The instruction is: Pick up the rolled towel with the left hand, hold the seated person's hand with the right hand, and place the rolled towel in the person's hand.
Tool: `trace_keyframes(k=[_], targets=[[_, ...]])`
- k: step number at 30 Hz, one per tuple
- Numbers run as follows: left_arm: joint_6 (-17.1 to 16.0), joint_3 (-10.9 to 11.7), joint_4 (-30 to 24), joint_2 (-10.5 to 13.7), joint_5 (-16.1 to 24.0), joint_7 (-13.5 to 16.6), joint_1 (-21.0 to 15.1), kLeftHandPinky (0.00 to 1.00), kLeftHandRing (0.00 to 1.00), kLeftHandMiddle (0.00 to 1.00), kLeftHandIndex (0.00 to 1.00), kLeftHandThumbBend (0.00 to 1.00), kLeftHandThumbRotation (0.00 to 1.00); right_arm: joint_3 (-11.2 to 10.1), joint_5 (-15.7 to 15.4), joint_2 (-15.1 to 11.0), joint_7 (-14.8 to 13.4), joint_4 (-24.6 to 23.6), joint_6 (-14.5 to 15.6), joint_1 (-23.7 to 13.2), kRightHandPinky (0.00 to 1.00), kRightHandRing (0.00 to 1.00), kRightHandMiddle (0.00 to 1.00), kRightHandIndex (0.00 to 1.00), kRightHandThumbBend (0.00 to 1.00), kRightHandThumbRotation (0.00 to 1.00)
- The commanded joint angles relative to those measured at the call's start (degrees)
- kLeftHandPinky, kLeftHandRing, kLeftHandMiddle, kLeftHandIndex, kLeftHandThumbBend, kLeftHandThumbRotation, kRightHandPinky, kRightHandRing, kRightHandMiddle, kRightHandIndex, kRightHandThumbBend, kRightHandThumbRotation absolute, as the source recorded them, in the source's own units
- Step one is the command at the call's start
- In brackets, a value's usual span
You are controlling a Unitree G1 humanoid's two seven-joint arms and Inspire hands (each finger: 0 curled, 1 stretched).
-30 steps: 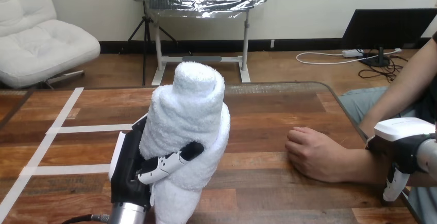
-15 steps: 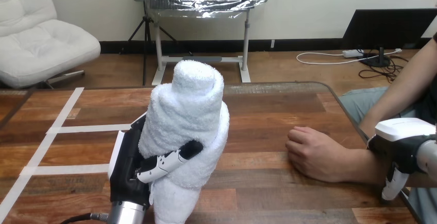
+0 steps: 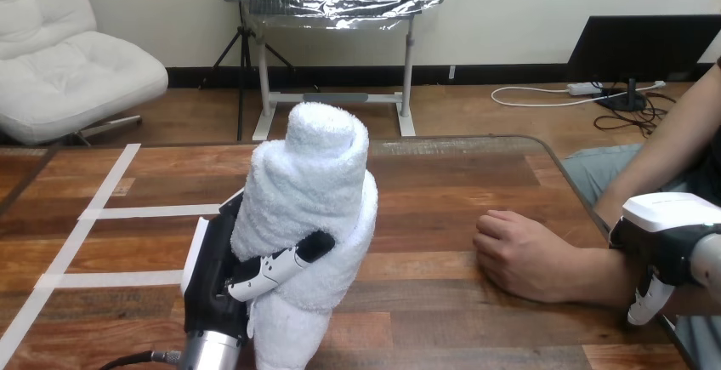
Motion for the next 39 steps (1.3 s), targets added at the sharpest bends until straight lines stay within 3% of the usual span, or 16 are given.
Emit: trace_keyframes(k=[1, 11, 20, 27, 33, 39], targets=[[-1.4, 0.6, 2.2, 0.6, 0.9, 0.9, -6.6, 0.42, 0.43, 0.47, 0.53, 0.97, 0.24, -0.8, 1.8, 0.9, -1.7, -0.1, -0.3, -1.8, 0.39, 0.51, 0.58, 0.53, 0.77, 0.0], [-1.4, 0.9, 7.8, 1.7, 4.0, 3.8, -9.5, 0.42, 0.43, 0.46, 0.52, 0.98, 0.25, -1.6, 3.7, 0.4, -3.2, -2.7, 0.3, -0.4, 0.38, 0.49, 0.56, 0.51, 0.76, 0.0], [0.6, 1.0, 12.5, 2.7, 6.7, 6.3, -12.4, 0.42, 0.43, 0.45, 0.51, 1.0, 0.27, -4.3, 7.1, 0.3, -8.6, -4.3, -2.4, 1.8, 0.36, 0.45, 0.51, 0.49, 0.81, 0.0], [2.1, 1.0, 16.2, 3.4, 7.7, 7.2, -15.0, 0.42, 0.43, 0.45, 0.51, 1.0, 0.27, -6.1, 8.1, 0.7, -10.1, -7.5, -0.7, 3.2, 0.33, 0.42, 0.49, 0.48, 0.81, 0.0], [2.7, 1.0, 18.8, 3.7, 8.5, 7.6, -17.0, 0.42, 0.43, 0.45, 0.5, 1.0, 0.27, -7.8, 9.6, 1.2, -11.1, -9.6, -0.2, 4.2, 0.25, 0.34, 0.42, 0.47, 0.82, 0.0], [3.5, 0.7, 20.9, 3.9, 9.6, 8.0, -18.8, 0.43, 0.43, 0.45, 0.5, 1.0, 0.27, -8.8, 10.1, 1.4, -11.2, -11.8, 0.8, 5.0, 0.26, 0.34, 0.43, 0.48, 0.82, 0.0]])
